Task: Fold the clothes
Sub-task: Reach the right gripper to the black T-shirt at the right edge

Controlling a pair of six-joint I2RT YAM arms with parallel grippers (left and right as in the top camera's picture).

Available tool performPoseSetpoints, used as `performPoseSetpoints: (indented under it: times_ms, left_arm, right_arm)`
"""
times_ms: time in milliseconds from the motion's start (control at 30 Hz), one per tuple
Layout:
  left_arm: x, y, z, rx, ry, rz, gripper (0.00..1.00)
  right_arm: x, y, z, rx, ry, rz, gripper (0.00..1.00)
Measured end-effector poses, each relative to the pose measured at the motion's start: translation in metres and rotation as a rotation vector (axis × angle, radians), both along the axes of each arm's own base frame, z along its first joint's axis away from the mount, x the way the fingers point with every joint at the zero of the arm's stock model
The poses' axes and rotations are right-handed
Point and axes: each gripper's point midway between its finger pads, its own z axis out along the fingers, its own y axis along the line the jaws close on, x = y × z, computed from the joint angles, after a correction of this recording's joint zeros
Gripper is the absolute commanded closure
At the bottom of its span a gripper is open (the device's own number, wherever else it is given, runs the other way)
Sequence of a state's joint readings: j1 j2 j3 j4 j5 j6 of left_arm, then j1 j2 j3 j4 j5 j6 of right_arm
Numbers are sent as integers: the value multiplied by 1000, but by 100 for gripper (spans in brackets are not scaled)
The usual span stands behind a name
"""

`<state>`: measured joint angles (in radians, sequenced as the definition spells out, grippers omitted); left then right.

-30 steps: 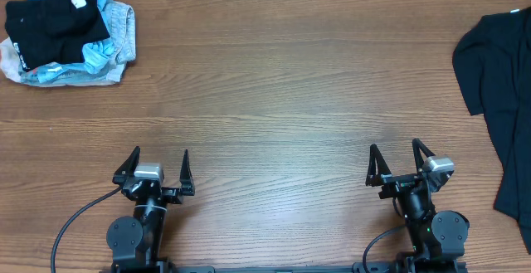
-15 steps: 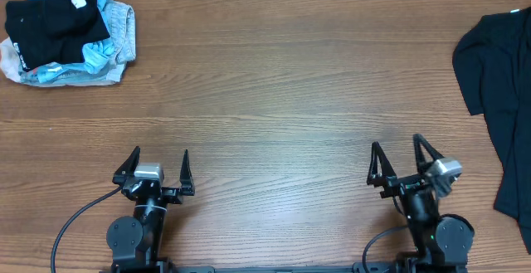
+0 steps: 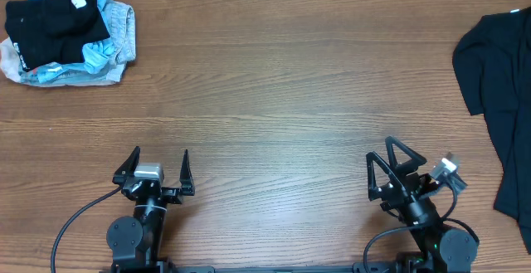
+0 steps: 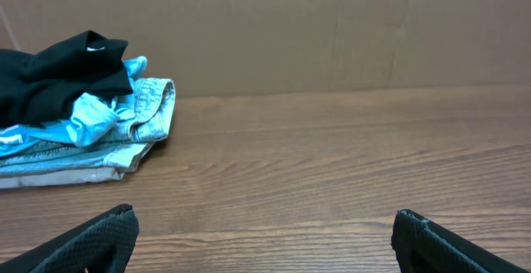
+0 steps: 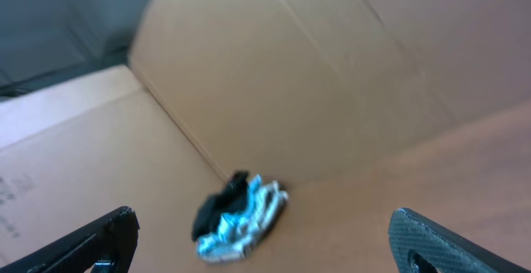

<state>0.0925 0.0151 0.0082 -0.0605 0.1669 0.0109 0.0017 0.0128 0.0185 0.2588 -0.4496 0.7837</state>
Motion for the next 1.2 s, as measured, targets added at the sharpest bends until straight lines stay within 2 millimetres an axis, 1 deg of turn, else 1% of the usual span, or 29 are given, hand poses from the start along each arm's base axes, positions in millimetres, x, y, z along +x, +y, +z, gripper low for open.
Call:
performPoseSetpoints:
  times_ms: [67,133,233,333,467,567,633,733,867,967,1033,1067,1133,1200]
  left_arm:
    - [0,0,0,0,0,0,0]
    - [0,0,0,0,0,0,0]
    - [0,0,0,0,0,0,0]
    - [0,0,0,0,0,0,0]
    - [0,0,0,0,0,0,0]
    - [0,0,0,0,0,0,0]
    - [0,0,0,0,0,0,0]
    - [0,0,0,0,0,0,0]
    - [0,0,0,0,0,0,0]
    - [0,0,0,0,0,0,0]
    - [0,0,0,0,0,0,0]
    - [0,0,0,0,0,0,0]
    - [0,0,0,0,0,0,0]
    - [0,0,0,0,0,0,0]
  right_arm:
    - [-3,-4,13,16,-56,-24,0]
    - [-4,-13,26,40,-105,-71,0]
    - [1,-32,31,77,-121,-184,0]
    - [3,-45,38,80,-135,-267,0]
    - [4,-59,63,42,-167,-375,0]
    - [13,-71,82,-5,-160,-466,0]
    - [23,-79,89,-33,-138,-519,0]
    - [46,-90,96,-81,-78,-598,0]
    - [88,-100,105,-162,22,-655,0]
    - [127,-108,102,-253,145,-683,0]
    - [152,-114,97,-308,232,-692,0]
    - [166,-119,92,-337,292,-695,0]
    - [189,-130,85,-383,387,-705,0]
    - [206,-143,77,-417,472,-716,0]
